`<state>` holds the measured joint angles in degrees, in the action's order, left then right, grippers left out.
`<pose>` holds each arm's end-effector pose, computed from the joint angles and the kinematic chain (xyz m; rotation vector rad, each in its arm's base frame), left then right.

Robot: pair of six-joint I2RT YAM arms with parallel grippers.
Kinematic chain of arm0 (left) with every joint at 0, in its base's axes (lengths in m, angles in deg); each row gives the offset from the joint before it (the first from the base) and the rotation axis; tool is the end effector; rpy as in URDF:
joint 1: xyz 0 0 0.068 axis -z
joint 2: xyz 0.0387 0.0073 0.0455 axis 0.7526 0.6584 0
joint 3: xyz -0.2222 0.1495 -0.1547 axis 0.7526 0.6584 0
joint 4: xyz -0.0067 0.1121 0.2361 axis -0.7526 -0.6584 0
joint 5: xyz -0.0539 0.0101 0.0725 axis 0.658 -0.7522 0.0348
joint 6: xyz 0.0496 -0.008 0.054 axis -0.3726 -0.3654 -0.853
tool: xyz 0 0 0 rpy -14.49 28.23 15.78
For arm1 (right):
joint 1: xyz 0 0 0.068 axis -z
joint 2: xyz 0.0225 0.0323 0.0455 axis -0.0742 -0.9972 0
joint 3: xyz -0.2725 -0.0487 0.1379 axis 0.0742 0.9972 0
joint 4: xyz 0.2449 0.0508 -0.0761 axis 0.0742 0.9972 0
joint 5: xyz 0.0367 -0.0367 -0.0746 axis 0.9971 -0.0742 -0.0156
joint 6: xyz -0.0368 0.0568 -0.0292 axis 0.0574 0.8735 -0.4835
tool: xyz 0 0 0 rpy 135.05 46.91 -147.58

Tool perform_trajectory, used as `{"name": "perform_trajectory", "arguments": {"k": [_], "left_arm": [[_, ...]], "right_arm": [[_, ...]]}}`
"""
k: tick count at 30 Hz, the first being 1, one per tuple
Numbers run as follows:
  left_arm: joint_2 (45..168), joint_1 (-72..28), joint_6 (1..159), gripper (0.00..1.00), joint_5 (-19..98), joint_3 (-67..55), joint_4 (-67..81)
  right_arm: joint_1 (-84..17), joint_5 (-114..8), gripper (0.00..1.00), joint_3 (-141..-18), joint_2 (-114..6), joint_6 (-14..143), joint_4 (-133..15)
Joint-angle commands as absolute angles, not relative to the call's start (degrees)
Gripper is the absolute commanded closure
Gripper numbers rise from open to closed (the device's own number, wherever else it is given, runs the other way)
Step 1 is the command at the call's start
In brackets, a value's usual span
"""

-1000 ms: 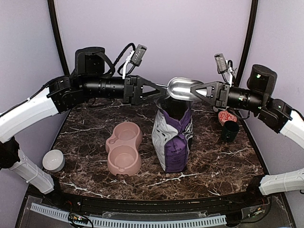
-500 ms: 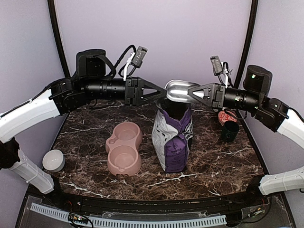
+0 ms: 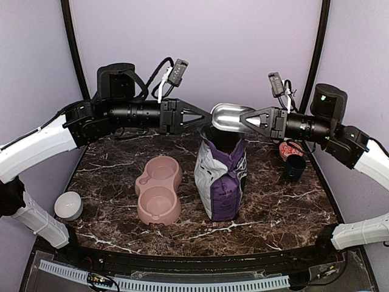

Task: Serve the pet food
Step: Pass from the right arm to the left

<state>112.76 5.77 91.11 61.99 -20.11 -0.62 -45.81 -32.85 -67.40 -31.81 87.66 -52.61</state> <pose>0.1739 -0.2989 0.4870 0.9288 1.5380 -1.4271 0.1549 0.1763 0.4441 -0.5900 1.6928 1.3289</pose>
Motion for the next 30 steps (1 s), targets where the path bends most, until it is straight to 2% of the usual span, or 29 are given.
{"name": "perform_trajectory", "arguments": {"k": [1, 11, 30], "left_arm": [[110.7, 5.6, 90.8, 0.71, 61.6, -19.3, 1.2], [110.5, 5.6, 90.6, 0.66, 60.0, -19.0, 0.7], [110.1, 5.6, 90.5, 0.73, 58.3, -18.5, 0.8]], "right_arm": [[-45.6, -33.6, 1.00, -67.7, -31.5, 87.4, -53.8], [-45.6, -33.7, 1.00, -67.7, -31.2, 87.3, -53.3], [-45.6, -34.3, 1.00, -67.5, -31.6, 86.8, -52.2]]}}
